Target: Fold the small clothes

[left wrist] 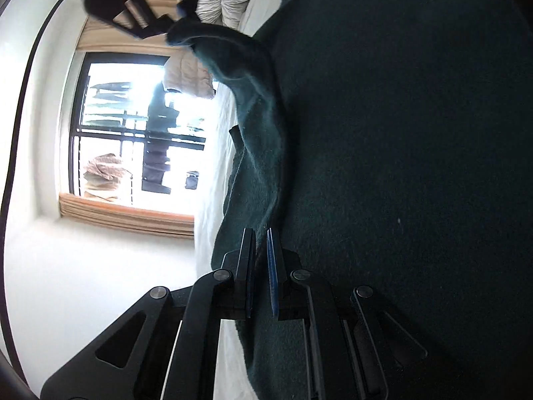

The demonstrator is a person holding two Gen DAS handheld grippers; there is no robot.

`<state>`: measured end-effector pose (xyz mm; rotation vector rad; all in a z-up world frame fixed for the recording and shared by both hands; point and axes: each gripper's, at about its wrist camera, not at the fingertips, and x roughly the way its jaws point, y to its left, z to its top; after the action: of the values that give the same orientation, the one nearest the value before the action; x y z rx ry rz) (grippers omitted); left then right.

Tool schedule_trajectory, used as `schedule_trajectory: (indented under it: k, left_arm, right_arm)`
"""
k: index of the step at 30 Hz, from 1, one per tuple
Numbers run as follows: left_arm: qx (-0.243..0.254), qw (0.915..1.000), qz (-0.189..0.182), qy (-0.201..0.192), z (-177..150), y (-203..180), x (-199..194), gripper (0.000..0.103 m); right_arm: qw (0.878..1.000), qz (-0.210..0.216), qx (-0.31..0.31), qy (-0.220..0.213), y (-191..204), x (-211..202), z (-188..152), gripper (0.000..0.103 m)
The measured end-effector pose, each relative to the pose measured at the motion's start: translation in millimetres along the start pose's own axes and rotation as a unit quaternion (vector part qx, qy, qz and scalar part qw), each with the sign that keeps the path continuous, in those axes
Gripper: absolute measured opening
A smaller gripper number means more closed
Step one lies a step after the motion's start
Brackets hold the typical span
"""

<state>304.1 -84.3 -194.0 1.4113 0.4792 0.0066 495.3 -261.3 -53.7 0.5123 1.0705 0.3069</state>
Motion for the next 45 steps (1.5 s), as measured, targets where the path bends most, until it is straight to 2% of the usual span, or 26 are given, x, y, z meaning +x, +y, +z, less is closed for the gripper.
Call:
schedule_trajectory:
  k: [7,8,9,11,16,18,20,22,23,24,25,26,28,29,30,32,34,36,37,40,42,43,44,45]
  left_arm:
    - [0.024,0.9988,0.002,0.042,-14,-3,0,0.007]
    - [0.015,0.9989,-0.002,0.045,-16,1,1,0.007]
    - [0.002,0.9984,-0.005,0.056,-4,7,4,0.007]
    - [-0.017,0.9963,-0.011,0.083,-11,15,11,0.007]
    - [-0.021,0.9945,-0.004,0.102,-30,30,23,0.007]
    - [-0.039,0.9904,0.004,0.132,-36,40,36,0.007]
    - [-0.049,0.9869,-0.012,0.154,-47,47,45,0.007]
    - [-0.037,0.9888,-0.012,0.144,-53,47,46,0.007]
    - [-0.063,0.9881,-0.027,0.138,-56,51,45,0.007]
    - [-0.114,0.9822,-0.061,0.136,-59,64,47,0.007]
    - [-0.182,0.9694,-0.098,0.132,-64,82,51,0.007]
    - [-0.257,0.9489,-0.134,0.125,-71,102,57,0.007]
    - [-0.384,0.8926,-0.211,0.106,-85,134,70,0.007]
    - [-0.428,0.8667,-0.239,0.093,-89,145,76,0.007]
    - [-0.453,0.85,-0.254,0.085,-87,152,81,0.007]
    - [-0.472,0.8318,-0.283,0.074,-78,154,92,0.007]
    - [-0.484,0.819,-0.297,0.082,-61,147,104,0.007]
    - [-0.506,0.7944,-0.322,0.096,-53,140,122,0.007]
    - [-0.514,0.7859,-0.328,0.102,-53,136,132,0.007]
    - [-0.533,0.7732,-0.327,0.107,-54,139,150,0.007]
    - [-0.541,0.7671,-0.329,0.105,-55,137,151,0.007]
    - [-0.546,0.7622,-0.332,0.102,-56,136,152,0.007]
    - [-0.556,0.7539,-0.336,0.098,-60,135,154,0.007]
    - [-0.569,0.7411,-0.344,0.094,-64,139,159,0.007]
  right_arm:
    - [0.997,0.048,0.054,-0.025,-12,-19,3,0.013]
    - [0.997,0.047,0.06,-0.023,-15,-20,2,0.013]
    - [0.997,0.044,0.063,-0.018,-17,-18,1,0.013]
    - [0.996,0.04,0.072,-0.016,-23,-17,-1,0.013]
    - [0.988,0.081,0.13,-0.008,-58,-11,-11,0.016]
    - [0.988,0.069,0.138,0.015,-70,-1,-18,0.016]
    - [0.988,0.054,0.145,0.025,-82,7,-25,0.017]
    - [0.985,0.048,0.165,0.019,-97,10,-29,0.018]
    - [0.984,0.047,0.173,0.016,-103,11,-30,0.018]
    - [0.983,0.045,0.177,0.015,-108,12,-32,0.018]
    - [0.983,0.041,0.179,0.016,-112,15,-33,0.018]
    - [0.982,0.04,0.182,0.021,-115,18,-36,0.018]
    - [0.982,0.036,0.185,0.028,-120,23,-41,0.018]
    - [0.981,0.036,0.187,0.03,-123,23,-43,0.018]
    - [0.981,0.035,0.188,0.029,-126,24,-45,0.018]
    - [0.981,0.019,0.189,0.03,-133,25,-45,0.018]
    - [0.982,0.008,0.187,0.025,-139,23,-44,0.02]
    - [0.984,-0.011,0.179,0.018,-143,20,-44,0.021]
    - [0.984,-0.03,0.172,0.015,-146,18,-45,0.024]
    - [0.987,-0.069,0.147,0.003,-145,10,-45,0.022]
    - [0.989,-0.113,0.095,-0.022,-124,-2,-43,0.025]
    - [0.991,-0.113,0.072,-0.031,-111,-7,-42,0.025]
    - [0.994,-0.083,0.056,-0.038,-97,-10,-42,0.025]
    - [0.997,-0.048,0.046,-0.04,-81,-11,-41,0.025]
